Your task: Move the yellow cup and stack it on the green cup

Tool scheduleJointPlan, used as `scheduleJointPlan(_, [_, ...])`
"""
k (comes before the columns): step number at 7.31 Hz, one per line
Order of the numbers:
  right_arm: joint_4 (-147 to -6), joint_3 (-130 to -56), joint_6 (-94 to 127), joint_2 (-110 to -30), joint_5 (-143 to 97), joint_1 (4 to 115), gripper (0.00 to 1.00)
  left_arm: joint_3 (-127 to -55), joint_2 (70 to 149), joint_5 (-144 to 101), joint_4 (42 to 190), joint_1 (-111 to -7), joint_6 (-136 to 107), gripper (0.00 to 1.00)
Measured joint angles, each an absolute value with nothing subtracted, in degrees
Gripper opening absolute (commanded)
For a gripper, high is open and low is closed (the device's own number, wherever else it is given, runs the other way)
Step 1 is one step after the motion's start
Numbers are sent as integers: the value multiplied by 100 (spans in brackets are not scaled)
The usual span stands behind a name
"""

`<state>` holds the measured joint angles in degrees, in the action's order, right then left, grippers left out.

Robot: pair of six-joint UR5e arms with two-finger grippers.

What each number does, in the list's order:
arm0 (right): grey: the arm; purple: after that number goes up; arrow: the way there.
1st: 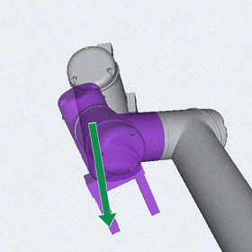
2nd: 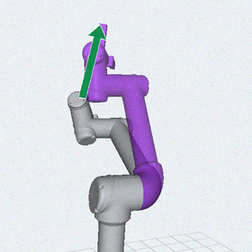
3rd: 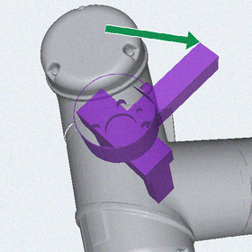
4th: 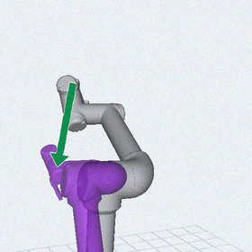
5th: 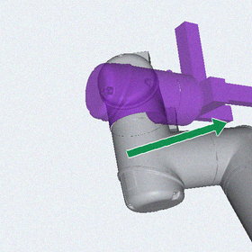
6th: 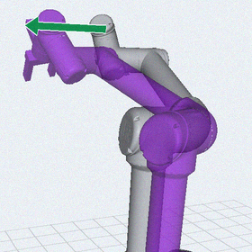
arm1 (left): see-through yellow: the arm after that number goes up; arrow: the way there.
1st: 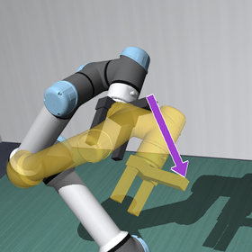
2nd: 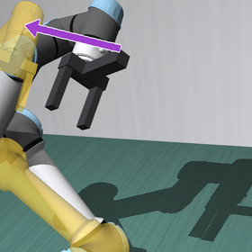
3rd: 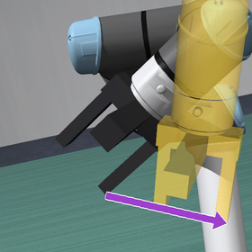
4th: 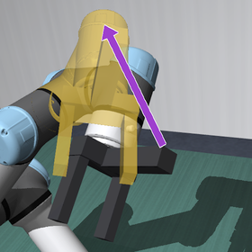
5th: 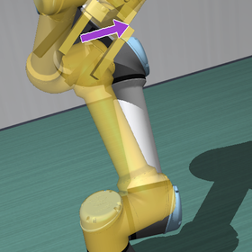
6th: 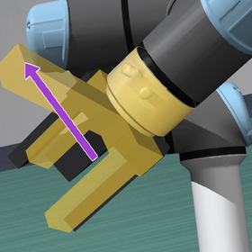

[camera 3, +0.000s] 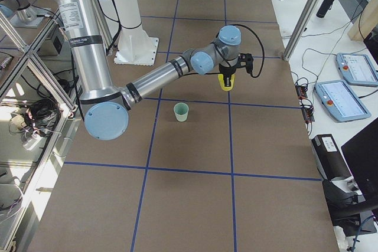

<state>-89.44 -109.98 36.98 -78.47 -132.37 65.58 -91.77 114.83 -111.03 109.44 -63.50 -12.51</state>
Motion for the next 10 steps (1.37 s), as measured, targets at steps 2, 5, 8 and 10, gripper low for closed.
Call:
scheduleJointPlan(2, [-10528,-11785,3032,-8025,-13176,6476,0,-9173,11417,-11249,10357,-6535,-753,100])
scheduleJointPlan(5, [-11295,-12095,2532,-8377,-13131,6283,0,-9177,11076,-11308,10005,-6668,-165,100])
scheduleJointPlan(8, [-11361,-12089,2070,-8747,-13124,6086,0,-9182,10814,-11314,10034,-6665,-135,100])
scheduleJointPlan(10, [-11368,-11990,2048,-8855,-13133,5876,0,-9183,10796,-11319,10037,-6664,-132,100])
